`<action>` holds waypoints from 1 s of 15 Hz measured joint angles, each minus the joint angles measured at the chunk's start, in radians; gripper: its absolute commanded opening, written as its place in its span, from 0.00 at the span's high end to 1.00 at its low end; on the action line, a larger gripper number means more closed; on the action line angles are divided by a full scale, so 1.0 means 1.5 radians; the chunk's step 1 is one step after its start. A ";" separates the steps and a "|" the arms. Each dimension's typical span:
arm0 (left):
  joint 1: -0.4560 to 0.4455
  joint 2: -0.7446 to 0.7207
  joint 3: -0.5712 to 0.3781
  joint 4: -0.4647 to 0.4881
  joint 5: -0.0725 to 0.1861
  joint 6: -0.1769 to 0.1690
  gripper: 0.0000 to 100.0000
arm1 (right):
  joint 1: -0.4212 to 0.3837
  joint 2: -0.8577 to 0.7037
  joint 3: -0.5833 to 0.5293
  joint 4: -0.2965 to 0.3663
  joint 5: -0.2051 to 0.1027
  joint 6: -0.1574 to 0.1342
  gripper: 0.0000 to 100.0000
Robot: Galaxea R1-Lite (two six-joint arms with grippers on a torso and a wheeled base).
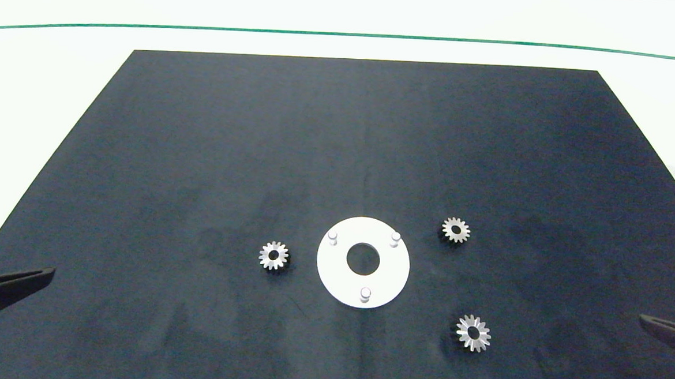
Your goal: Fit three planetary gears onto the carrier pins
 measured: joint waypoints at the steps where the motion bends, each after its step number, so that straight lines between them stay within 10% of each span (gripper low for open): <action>1: -0.003 0.034 -0.010 0.001 -0.001 0.004 0.00 | 0.018 0.033 -0.004 0.003 -0.003 0.001 0.00; 5: -0.006 0.099 -0.027 0.001 -0.003 0.009 0.00 | 0.103 0.129 -0.005 0.001 -0.024 0.010 0.00; 15: -0.008 0.112 -0.031 0.001 -0.003 0.009 0.00 | 0.306 0.302 -0.005 -0.079 -0.158 0.028 0.00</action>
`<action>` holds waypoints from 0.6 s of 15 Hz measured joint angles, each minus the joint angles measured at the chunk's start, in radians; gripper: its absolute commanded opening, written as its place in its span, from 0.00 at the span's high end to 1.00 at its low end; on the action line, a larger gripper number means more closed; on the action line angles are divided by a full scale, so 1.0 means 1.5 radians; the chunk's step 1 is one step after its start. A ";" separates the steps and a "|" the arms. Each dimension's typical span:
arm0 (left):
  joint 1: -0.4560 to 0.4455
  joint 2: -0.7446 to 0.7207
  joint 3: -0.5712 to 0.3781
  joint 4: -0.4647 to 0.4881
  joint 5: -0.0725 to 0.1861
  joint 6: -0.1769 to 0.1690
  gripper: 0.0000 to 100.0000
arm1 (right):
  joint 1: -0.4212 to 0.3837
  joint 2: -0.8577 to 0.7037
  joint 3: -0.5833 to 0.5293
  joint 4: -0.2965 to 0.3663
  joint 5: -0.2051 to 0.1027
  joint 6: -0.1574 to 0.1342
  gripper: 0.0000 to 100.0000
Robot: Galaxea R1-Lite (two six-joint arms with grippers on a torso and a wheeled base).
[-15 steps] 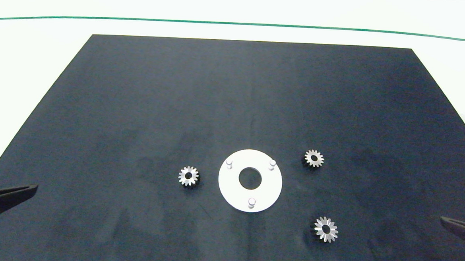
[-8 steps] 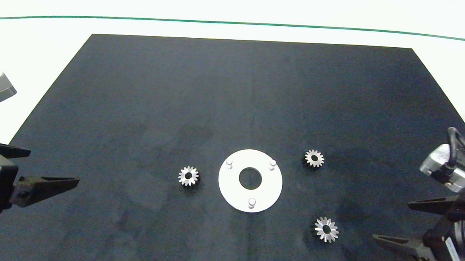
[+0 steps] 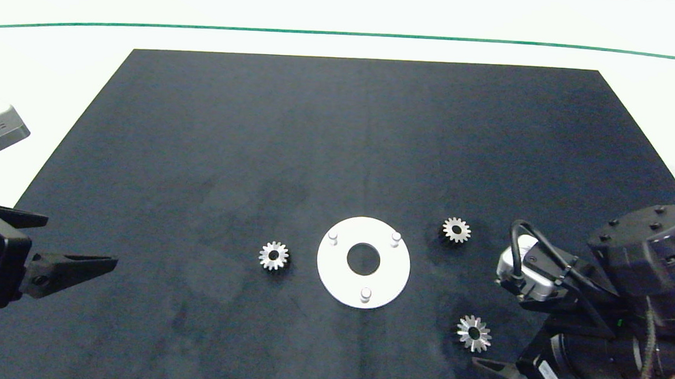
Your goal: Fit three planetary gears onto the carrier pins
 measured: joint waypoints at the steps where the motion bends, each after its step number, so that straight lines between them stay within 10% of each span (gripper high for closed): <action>1: 0.001 0.000 0.000 0.000 0.000 0.000 0.00 | 0.008 0.011 0.000 -0.002 -0.004 0.002 0.00; 9: 0.000 0.001 0.001 0.000 0.000 0.000 0.00 | 0.012 0.050 0.001 -0.003 -0.007 0.003 0.07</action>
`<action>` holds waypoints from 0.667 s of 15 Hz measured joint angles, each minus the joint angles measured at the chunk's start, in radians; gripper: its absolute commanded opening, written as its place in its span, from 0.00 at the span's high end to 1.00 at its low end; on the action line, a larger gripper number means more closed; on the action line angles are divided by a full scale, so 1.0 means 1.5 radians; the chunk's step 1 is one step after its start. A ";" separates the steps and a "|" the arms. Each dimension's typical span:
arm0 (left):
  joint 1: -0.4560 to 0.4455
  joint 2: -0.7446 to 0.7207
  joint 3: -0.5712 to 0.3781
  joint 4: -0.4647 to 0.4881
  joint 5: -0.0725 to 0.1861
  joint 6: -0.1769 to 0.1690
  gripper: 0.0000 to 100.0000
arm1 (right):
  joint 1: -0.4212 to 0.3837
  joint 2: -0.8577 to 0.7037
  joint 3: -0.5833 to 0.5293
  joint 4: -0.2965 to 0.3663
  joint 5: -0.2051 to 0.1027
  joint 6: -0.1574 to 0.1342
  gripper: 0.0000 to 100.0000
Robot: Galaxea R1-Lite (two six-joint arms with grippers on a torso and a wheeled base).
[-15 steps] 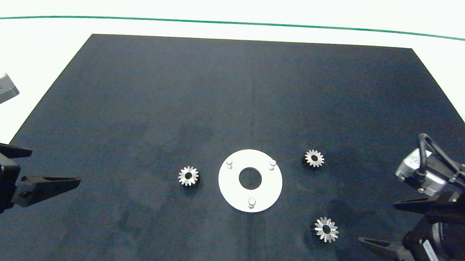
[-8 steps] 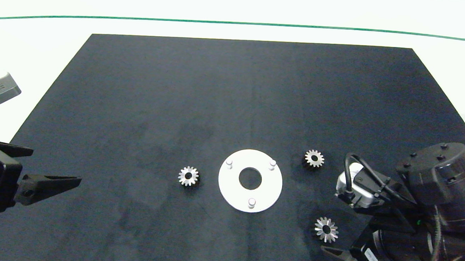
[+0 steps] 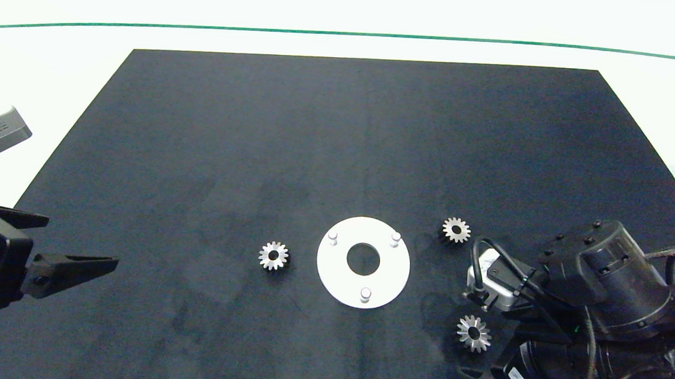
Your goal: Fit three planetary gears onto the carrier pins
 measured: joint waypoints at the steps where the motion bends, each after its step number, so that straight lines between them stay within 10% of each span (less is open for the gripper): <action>1: 0.000 0.000 0.000 0.000 0.000 0.000 0.00 | -0.001 0.004 0.000 -0.002 0.000 0.000 0.10; 10: 0.002 -0.004 0.000 0.001 0.000 0.004 0.00 | 0.001 0.046 0.006 -0.045 0.003 0.011 0.28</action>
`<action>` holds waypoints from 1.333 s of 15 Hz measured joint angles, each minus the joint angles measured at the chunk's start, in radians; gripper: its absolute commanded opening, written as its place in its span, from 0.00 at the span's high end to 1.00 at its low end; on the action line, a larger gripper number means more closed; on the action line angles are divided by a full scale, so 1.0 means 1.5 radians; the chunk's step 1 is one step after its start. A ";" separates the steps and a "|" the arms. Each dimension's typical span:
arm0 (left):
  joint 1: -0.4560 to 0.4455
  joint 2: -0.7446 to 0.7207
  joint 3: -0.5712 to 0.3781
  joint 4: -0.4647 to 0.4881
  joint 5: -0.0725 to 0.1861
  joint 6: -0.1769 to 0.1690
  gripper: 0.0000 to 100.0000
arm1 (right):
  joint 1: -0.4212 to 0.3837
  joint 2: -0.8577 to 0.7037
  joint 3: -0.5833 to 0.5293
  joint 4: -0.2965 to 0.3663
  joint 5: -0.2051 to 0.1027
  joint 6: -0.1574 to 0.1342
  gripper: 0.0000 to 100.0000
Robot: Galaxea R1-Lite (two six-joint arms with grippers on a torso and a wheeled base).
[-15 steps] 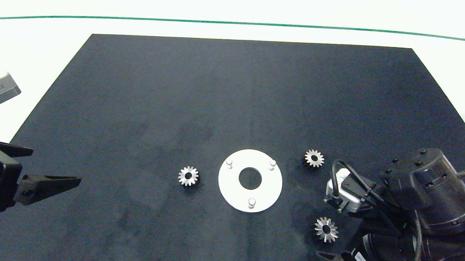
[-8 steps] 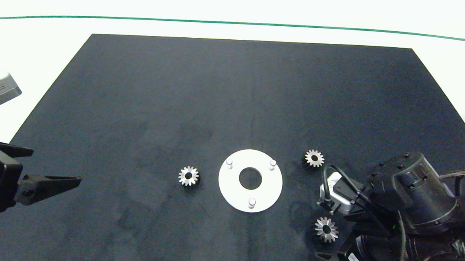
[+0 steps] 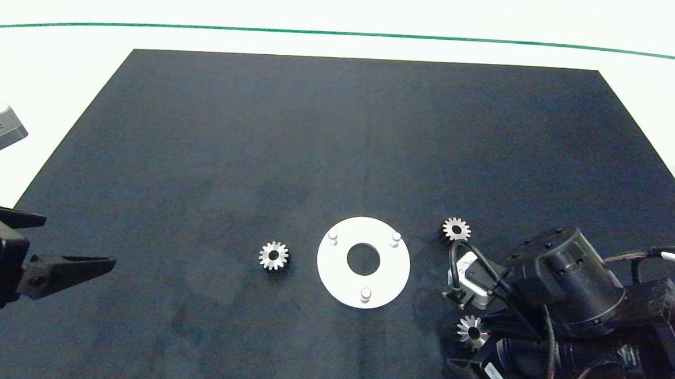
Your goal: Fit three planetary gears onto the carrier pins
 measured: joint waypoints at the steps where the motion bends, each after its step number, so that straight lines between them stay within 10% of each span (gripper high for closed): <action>1: 0.001 -0.001 0.000 0.000 0.000 0.000 0.00 | 0.000 0.001 0.000 0.000 -0.001 0.000 0.30; 20: 0.001 -0.012 0.002 0.000 0.000 0.007 0.00 | -0.007 0.002 0.001 -0.010 -0.002 0.001 0.69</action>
